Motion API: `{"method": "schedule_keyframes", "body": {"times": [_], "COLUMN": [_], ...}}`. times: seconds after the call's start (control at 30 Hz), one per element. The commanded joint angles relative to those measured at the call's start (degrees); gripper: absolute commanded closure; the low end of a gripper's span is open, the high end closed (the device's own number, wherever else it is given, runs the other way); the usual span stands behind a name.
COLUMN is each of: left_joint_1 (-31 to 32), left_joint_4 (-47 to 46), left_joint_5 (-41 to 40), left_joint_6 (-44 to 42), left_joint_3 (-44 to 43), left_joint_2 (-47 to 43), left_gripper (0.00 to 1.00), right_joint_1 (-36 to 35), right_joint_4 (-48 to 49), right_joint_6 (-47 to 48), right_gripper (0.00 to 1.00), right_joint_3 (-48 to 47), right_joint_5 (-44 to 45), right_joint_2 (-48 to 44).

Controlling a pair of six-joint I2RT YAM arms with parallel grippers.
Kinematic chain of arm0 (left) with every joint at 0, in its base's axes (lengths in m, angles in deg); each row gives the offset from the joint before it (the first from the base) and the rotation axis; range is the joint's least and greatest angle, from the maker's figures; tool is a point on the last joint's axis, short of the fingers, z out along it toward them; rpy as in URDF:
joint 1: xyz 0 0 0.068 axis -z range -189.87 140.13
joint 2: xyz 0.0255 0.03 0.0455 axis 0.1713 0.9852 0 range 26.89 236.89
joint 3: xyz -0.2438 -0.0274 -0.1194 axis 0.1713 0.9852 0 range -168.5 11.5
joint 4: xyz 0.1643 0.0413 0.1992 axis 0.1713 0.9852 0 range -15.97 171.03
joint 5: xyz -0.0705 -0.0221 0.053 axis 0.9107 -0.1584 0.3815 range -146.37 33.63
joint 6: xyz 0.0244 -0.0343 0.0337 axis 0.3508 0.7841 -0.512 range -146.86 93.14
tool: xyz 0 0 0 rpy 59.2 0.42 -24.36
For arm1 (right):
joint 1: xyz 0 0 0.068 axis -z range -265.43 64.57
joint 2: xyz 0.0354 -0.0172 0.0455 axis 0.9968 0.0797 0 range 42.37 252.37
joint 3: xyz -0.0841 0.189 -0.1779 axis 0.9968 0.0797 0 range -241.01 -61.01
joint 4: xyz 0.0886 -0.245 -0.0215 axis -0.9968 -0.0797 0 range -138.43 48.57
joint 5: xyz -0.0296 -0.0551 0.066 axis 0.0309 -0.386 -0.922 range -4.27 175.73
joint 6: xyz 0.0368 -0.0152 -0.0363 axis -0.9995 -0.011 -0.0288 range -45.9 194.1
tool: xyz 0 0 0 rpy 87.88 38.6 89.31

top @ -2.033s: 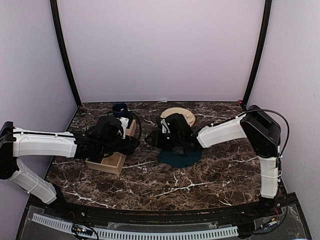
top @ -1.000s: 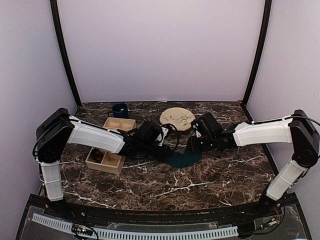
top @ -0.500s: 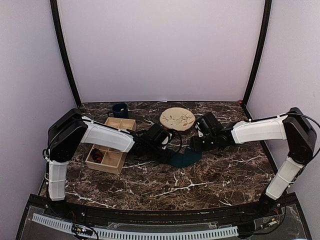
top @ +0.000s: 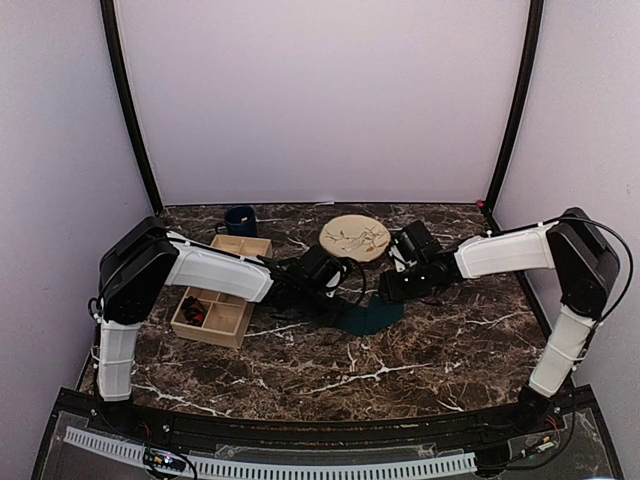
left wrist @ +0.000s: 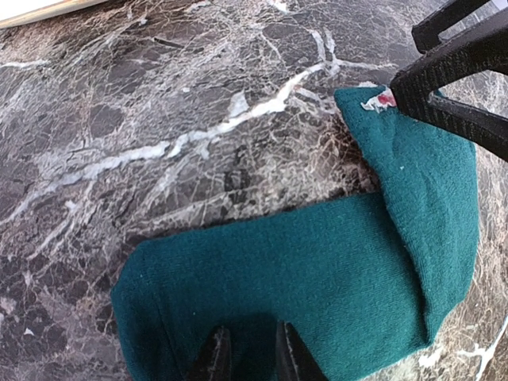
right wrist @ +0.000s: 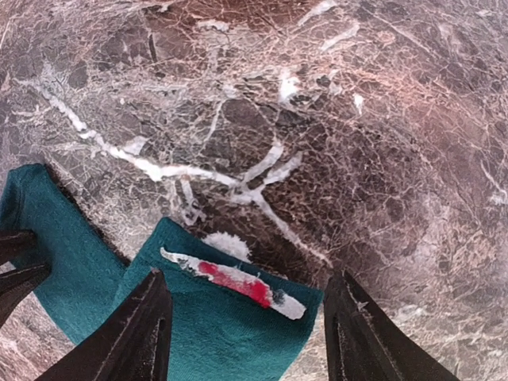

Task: Roll the socks
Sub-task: Smooth out the sock at the center of the board.

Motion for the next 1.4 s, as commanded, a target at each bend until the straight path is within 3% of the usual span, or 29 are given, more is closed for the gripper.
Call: {"method": "schedule_keyframes", "body": {"times": [0.0,0.4,0.73,1.03,1.27,1.37], "left_joint_1": [0.4,0.0,-3.3,-6.2,-7.0,-7.0], "left_joint_4": [4.1,7.0,8.8,10.9,9.9,10.0], "left_joint_5": [-0.4,-1.9,0.0,0.8,3.6,4.1], "left_joint_6": [-0.8,-3.5,-5.1,-6.5,-9.2,-10.2], "left_joint_3": [-0.2,-2.5,-3.2,-4.9,-6.4,-6.6], "left_joint_2": [2.0,3.0,4.0,5.4,6.3,6.2], "left_gripper": [0.77,0.77,0.77,0.77,0.78,0.78], "right_joint_1": [1.3,2.8,2.9,1.0,-4.2,-4.6], "right_joint_4": [0.6,0.0,1.0,4.1,6.0,4.7], "right_joint_6": [1.7,2.8,2.7,2.6,2.6,1.2], "right_gripper": [0.39,0.42,0.71,0.81,0.82,0.72], "right_joint_3": [0.0,0.1,3.2,6.3,6.5,6.9], "right_joint_5": [-3.6,-8.8,-12.5,-16.7,-19.1,-14.5], "right_joint_2": [0.8,3.8,1.2,-6.2,-7.9,-8.8]}}
